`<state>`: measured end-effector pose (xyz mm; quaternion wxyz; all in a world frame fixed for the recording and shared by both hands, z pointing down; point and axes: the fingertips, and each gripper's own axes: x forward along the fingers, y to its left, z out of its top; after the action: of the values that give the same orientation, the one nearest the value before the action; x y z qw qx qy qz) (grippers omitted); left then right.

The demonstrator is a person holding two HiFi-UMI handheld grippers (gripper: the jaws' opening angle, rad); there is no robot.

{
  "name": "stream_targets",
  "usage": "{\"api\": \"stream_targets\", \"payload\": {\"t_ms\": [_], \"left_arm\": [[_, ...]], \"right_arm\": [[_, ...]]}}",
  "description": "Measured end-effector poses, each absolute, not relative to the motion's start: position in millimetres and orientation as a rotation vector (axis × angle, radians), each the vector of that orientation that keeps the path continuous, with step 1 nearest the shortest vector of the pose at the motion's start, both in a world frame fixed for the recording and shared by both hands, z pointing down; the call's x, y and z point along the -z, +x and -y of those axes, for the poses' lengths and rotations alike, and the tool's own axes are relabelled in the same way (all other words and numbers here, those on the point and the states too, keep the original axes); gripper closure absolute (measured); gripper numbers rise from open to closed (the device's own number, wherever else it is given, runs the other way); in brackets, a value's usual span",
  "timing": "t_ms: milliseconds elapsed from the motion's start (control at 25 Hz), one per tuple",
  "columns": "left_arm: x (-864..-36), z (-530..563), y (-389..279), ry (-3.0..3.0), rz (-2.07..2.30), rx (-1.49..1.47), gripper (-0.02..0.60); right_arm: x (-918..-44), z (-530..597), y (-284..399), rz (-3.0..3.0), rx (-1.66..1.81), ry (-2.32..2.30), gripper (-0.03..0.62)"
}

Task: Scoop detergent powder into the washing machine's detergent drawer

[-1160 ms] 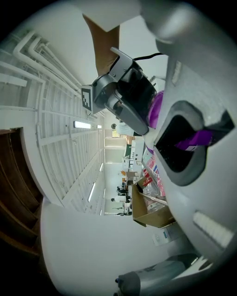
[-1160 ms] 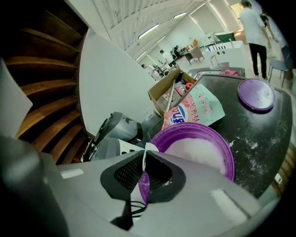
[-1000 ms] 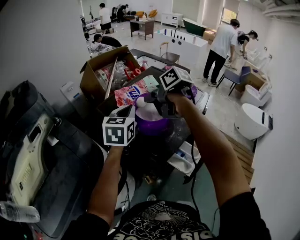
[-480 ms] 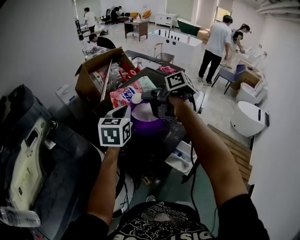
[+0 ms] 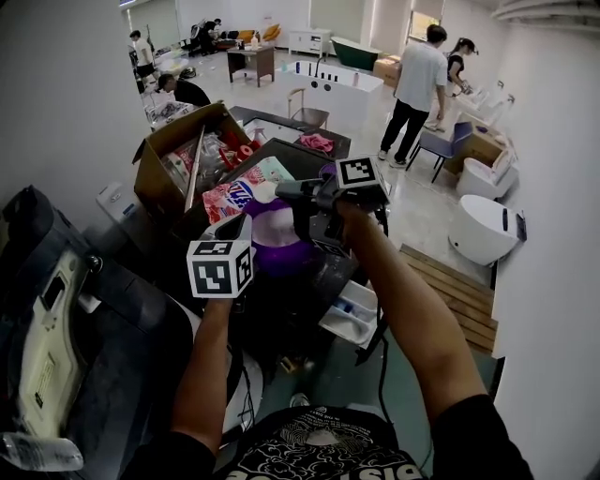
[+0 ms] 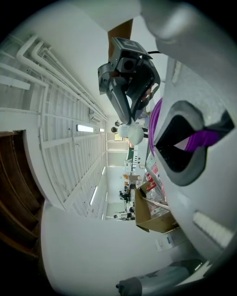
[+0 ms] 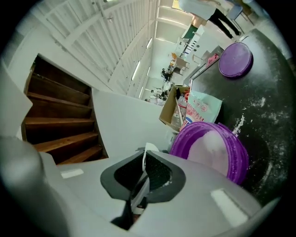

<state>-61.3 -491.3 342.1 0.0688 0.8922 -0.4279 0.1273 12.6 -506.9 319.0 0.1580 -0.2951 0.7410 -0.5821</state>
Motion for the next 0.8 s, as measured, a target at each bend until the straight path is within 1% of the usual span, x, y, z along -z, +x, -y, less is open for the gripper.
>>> {"api": "stream_targets", "payload": {"t_ms": [800], "left_arm": [[-327.1, 465.1, -24.8, 2.772, 1.254, -0.387, 0.580]], "right_arm": [[-317.2, 461.9, 67.3, -1.986, 1.578, -0.811, 0.559]]}}
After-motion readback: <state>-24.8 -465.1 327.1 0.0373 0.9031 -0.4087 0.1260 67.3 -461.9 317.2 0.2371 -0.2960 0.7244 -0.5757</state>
